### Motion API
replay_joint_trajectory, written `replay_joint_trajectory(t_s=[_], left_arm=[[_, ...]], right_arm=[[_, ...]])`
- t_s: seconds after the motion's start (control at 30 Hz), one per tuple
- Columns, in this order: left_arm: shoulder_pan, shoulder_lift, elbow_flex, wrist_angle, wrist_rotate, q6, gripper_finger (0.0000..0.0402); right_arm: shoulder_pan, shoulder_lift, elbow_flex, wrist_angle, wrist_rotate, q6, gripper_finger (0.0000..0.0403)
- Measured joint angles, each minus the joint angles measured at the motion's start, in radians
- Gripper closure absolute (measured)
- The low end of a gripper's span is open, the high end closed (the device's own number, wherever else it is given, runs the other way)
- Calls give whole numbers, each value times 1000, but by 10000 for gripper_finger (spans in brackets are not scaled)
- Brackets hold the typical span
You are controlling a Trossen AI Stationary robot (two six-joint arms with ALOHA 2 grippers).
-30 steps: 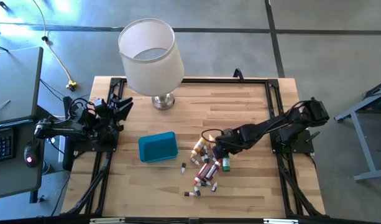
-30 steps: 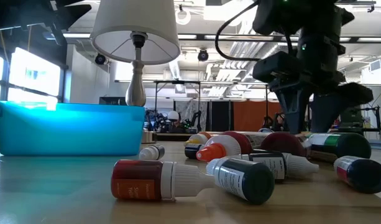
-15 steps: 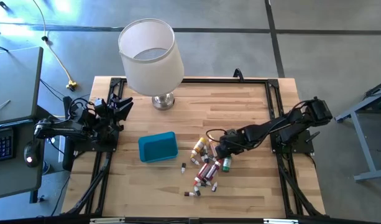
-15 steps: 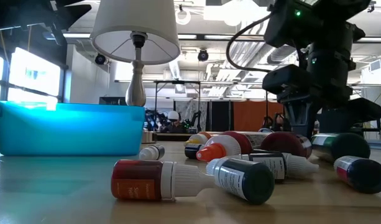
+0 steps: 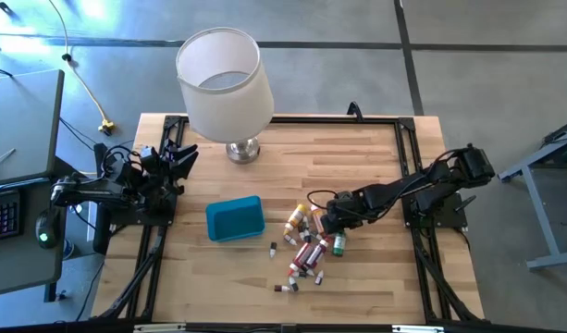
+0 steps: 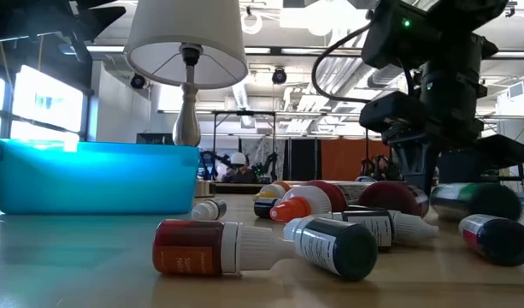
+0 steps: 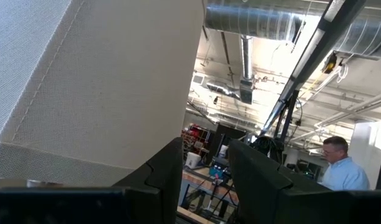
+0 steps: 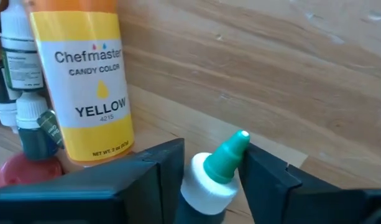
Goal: Pick & Place food coloring
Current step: Put the large green food coloring bottle into the blue bin
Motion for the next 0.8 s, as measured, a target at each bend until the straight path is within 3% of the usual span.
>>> replay_joint_trajectory(t_s=[0.43, 0.8], left_arm=[[0, 0, 0, 0, -1, 0, 273], [0, 0, 0, 0, -1, 0, 273]], right_arm=[[6, 6, -2, 57, -14, -26, 326], [-5, 5, 0, 73, -41, -198, 273]])
